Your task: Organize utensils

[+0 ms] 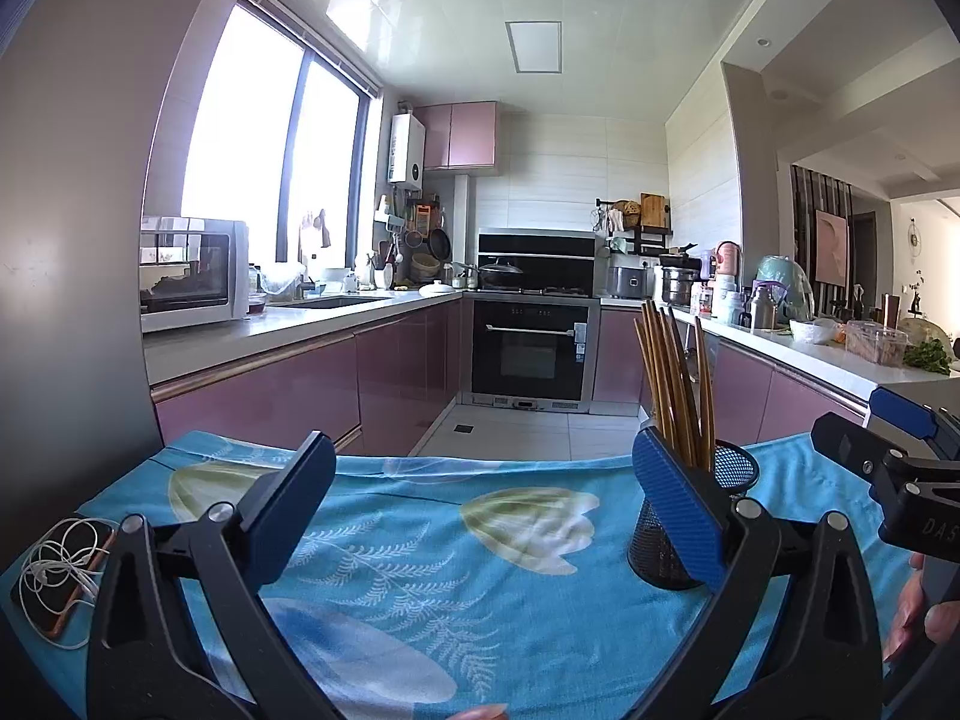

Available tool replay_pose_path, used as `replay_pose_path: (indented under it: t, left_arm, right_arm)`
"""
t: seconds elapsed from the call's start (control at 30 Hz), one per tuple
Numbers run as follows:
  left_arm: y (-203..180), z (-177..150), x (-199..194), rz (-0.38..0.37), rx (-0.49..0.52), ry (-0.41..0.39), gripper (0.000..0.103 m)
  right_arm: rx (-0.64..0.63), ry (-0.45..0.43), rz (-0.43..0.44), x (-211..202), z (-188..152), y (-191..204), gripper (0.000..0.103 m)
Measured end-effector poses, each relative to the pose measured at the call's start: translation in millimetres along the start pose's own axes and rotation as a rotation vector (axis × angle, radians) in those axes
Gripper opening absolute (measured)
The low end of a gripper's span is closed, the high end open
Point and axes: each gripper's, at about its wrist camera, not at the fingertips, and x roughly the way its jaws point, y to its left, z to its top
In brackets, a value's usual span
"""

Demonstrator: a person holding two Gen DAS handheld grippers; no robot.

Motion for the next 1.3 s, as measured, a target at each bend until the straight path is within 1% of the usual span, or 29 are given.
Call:
replay_pose_path:
  t: [1.3]
  left_arm:
    - [4.9,-6.1,3.4,-0.002,-0.01,0.014,0.098]
  right_arm:
    - [0.008,-0.005,-0.002,-1.5,1.4,-0.2,0.097]
